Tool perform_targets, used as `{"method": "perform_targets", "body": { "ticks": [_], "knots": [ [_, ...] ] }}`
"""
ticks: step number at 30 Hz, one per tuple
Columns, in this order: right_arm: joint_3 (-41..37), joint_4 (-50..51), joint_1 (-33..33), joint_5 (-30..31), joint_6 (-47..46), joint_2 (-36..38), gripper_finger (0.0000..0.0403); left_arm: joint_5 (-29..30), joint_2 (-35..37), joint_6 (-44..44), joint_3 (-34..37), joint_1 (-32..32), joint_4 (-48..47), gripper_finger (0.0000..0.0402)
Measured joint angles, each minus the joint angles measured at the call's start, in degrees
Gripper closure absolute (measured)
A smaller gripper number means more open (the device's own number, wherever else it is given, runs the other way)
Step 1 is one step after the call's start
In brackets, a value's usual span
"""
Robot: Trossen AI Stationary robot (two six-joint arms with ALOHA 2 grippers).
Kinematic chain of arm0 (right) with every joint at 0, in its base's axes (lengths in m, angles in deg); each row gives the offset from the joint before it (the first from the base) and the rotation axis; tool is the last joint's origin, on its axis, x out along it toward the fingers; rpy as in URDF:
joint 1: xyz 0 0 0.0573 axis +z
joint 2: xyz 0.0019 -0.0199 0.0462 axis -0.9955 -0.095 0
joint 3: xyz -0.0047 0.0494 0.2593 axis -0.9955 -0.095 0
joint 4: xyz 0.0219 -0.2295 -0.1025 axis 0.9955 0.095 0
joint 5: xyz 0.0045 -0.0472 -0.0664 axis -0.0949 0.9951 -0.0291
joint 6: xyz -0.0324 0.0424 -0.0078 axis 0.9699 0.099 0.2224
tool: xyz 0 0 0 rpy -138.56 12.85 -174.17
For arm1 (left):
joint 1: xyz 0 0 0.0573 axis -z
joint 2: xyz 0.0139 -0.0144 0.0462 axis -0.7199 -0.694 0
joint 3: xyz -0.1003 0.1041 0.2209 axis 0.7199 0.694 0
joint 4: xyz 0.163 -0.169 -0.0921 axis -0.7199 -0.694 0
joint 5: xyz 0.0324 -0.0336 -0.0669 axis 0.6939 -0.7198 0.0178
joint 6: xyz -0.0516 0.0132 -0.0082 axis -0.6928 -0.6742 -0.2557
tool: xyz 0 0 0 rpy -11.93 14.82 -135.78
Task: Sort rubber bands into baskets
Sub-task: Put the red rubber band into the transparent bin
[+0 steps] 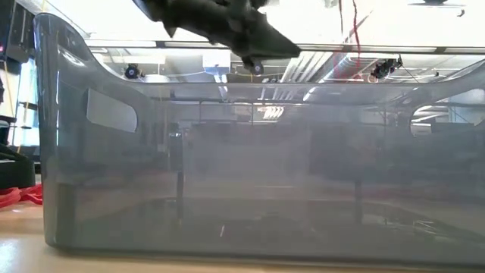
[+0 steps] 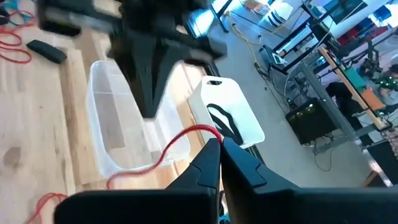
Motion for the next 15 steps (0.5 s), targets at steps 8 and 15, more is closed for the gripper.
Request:
{"method": "perform_targets", "body": {
  "ticks": [8,15],
  "knots": [
    [0.0,-10.2,-7.2,-5.4,9.8,0.0,0.0403,4.1,9.8,-1.2,11.5,0.0,8.3,0.0401],
    [0.0,-19.1,-14.7,-14.3,17.6,-0.3,0.0403,6.2,16.8,-1.3,18.8,0.0,10.5,0.0401]
  ]
}}
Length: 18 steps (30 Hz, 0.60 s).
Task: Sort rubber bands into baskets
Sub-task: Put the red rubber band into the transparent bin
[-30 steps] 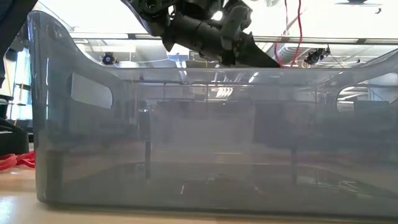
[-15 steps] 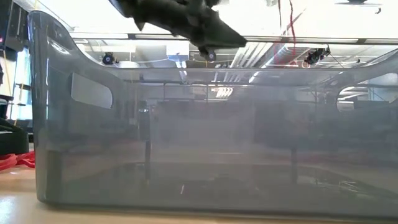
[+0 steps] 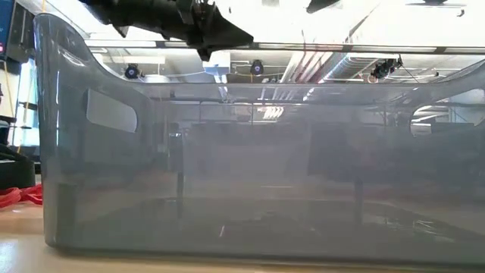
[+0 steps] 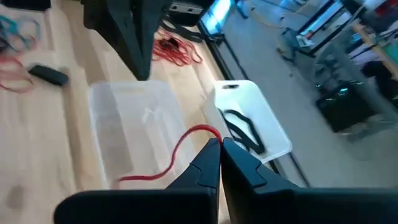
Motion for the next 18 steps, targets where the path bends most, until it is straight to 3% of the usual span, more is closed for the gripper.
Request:
{"method": "perform_targets", "body": {
  "ticks": [9,18],
  "knots": [
    [0.0,-13.9,-8.4,-10.9,10.0,-7.4,0.0403,3.2,7.8,-0.1,7.2,0.0,-0.7,0.0401],
    [0.0,-25.8,-13.4,-16.9,11.4,-17.7,0.0403,4.6,12.8,-0.5,11.0,0.2,-1.5,0.0401]
  ]
}}
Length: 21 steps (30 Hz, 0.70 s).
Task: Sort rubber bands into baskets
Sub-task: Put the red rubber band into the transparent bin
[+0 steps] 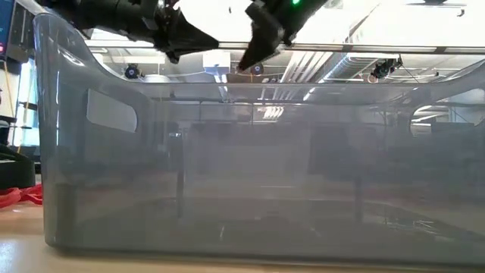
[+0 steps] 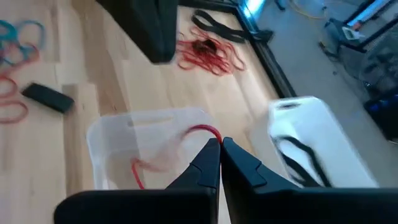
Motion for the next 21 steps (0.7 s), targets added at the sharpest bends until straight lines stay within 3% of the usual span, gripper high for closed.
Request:
{"method": "perform_targets", "body": {
  "ticks": [9,13,17,21],
  "knots": [
    [0.0,-1.8,-2.3,-0.5,-4.6,-8.1,0.0403,0.1,1.0,0.9,-0.2,0.0,-0.6,0.0401],
    [0.0,-0.2,-3.5,-6.1,-6.6,-10.6,0.0397,0.1,1.0,0.9,-0.2,0.0,-0.7,0.0401],
    [0.0,1.7,-4.3,-9.9,-7.9,-12.2,0.0368,0.1,1.0,0.9,-0.2,0.0,-0.7,0.0401],
    [0.0,2.6,-4.3,-10.0,-7.8,-12.2,0.0315,0.1,1.0,0.9,-0.2,0.0,-0.7,0.0401]
  ]
}}
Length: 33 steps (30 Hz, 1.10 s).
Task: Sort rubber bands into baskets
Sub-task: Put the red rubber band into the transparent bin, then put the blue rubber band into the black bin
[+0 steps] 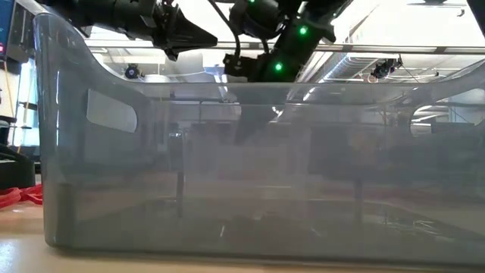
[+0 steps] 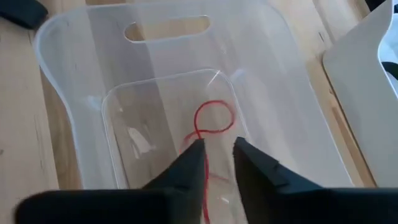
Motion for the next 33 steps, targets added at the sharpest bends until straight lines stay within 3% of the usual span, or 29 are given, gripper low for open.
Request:
{"method": "perform_targets", "body": {
  "ticks": [5,9,12,16,18,24,33],
  "knots": [
    [2.6,3.4,0.1,0.2,0.9,0.3,0.0257,0.0,0.0,0.0,0.0,0.0,-0.1,0.0401],
    [5.9,8.7,0.8,0.5,2.7,0.3,0.0254,0.0,0.0,0.1,0.0,0.0,-0.1,0.0401],
    [8.3,12.2,1.6,1.4,4.3,0.3,0.0286,0.0,0.0,0.1,0.0,0.0,-0.1,0.0401],
    [9.2,15.0,2.7,3.0,5.0,0.9,0.0371,0.0,0.0,0.1,0.0,0.0,-0.1,0.0401],
    [8.8,14.9,3.3,3.8,4.4,2.1,0.0393,-0.1,0.0,0.1,0.0,0.0,-0.1,0.0401],
    [1.8,11.3,5.5,6.8,-0.4,8.3,0.0400,-0.1,0.0,0.1,0.0,-0.1,-0.1,0.0401],
    [-15.5,5.9,11.7,5.7,-13.0,25.8,0.0402,-0.1,0.0,0.5,0.0,-0.1,0.0,0.0401]
  ]
}}
